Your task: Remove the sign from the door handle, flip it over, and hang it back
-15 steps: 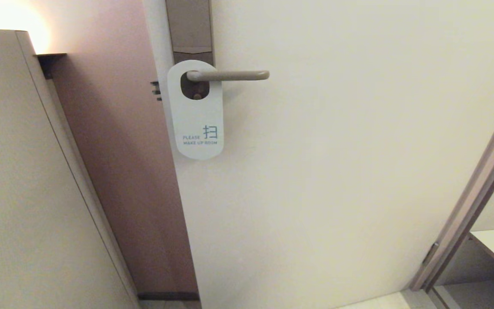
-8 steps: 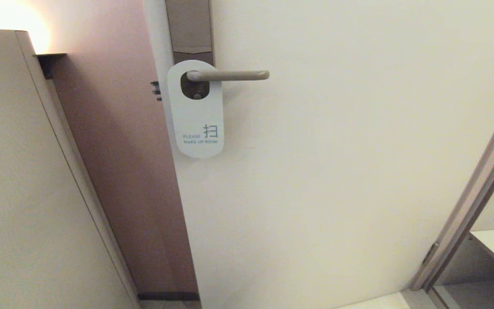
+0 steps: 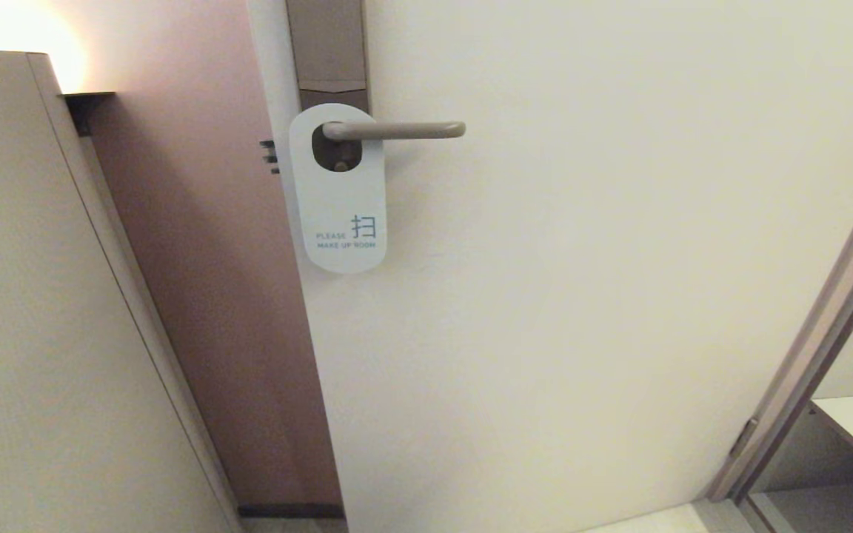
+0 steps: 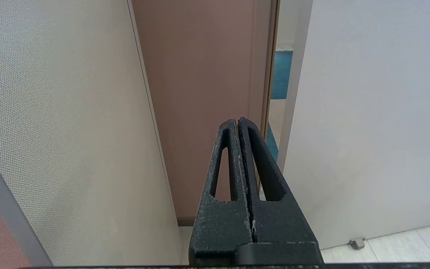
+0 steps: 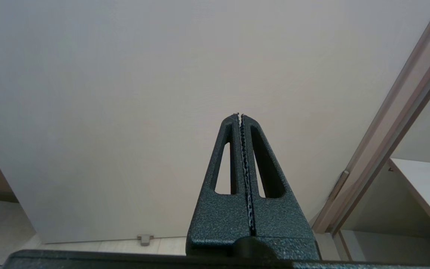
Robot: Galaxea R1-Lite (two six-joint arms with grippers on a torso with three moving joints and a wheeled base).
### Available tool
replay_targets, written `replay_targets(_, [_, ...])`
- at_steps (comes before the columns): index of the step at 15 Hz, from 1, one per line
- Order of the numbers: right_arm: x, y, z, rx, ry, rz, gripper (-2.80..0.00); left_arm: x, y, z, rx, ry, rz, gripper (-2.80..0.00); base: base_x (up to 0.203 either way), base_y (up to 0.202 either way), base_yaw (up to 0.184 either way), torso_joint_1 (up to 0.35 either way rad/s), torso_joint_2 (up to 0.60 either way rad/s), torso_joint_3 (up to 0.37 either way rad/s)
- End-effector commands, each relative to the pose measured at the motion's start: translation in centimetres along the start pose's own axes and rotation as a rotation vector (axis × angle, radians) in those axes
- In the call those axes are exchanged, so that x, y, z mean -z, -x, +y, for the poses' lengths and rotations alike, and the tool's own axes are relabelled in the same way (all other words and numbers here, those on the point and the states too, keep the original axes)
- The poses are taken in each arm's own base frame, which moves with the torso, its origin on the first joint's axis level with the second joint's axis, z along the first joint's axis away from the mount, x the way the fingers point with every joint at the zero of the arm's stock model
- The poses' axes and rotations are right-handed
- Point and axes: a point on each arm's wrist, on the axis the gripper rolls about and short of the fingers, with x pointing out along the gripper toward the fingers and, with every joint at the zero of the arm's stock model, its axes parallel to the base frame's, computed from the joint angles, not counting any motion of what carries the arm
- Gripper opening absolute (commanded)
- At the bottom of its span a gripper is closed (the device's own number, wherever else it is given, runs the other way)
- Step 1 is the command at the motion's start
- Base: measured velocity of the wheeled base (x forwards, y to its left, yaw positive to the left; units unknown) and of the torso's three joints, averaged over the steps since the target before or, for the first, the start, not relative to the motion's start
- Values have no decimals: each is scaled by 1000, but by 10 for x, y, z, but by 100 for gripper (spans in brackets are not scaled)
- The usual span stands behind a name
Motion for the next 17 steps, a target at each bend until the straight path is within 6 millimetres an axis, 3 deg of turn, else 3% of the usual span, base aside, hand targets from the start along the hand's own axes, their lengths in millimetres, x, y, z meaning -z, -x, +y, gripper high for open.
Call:
replay_targets(1, [0, 0, 0, -1, 1, 1, -280, 0, 0, 0, 0, 0, 0, -280, 0, 0, 0, 0, 0, 0])
replay_targets(17, [0, 0, 0, -1, 0, 1, -280, 0, 0, 0, 0, 0, 0, -280, 0, 0, 0, 0, 0, 0])
